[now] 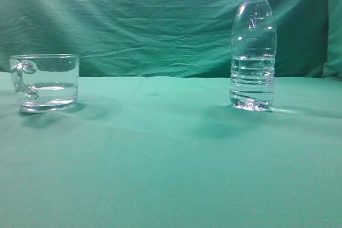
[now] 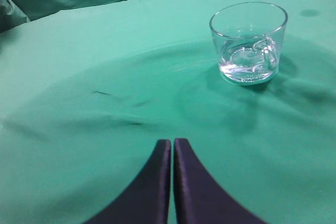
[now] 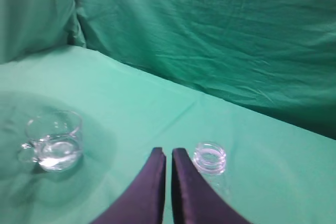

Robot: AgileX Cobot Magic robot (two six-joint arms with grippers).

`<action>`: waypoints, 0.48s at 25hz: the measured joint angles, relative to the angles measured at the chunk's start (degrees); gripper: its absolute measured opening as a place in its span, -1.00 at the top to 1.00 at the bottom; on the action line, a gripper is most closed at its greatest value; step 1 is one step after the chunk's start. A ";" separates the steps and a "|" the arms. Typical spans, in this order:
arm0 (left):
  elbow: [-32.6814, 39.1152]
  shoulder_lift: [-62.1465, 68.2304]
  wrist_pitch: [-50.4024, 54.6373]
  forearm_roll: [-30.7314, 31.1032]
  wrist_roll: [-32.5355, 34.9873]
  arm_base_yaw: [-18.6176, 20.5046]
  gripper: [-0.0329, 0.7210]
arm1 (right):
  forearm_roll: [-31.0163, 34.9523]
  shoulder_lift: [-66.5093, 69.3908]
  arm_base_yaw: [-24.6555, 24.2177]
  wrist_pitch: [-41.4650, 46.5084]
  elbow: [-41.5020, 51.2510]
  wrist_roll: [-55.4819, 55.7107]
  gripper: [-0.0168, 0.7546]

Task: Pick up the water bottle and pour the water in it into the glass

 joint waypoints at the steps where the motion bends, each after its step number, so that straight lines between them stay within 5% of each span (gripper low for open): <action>1: 0.00 0.00 0.00 0.00 0.00 0.00 0.91 | -3.29 -1.76 0.00 -0.25 0.00 4.17 0.96; 6: 0.00 0.00 0.00 0.00 0.00 0.00 0.91 | -13.33 -10.03 0.00 -6.18 0.20 13.44 0.96; 12: 0.00 0.00 0.00 0.00 0.00 0.00 0.91 | -15.42 -14.71 0.00 -12.73 0.33 14.23 0.96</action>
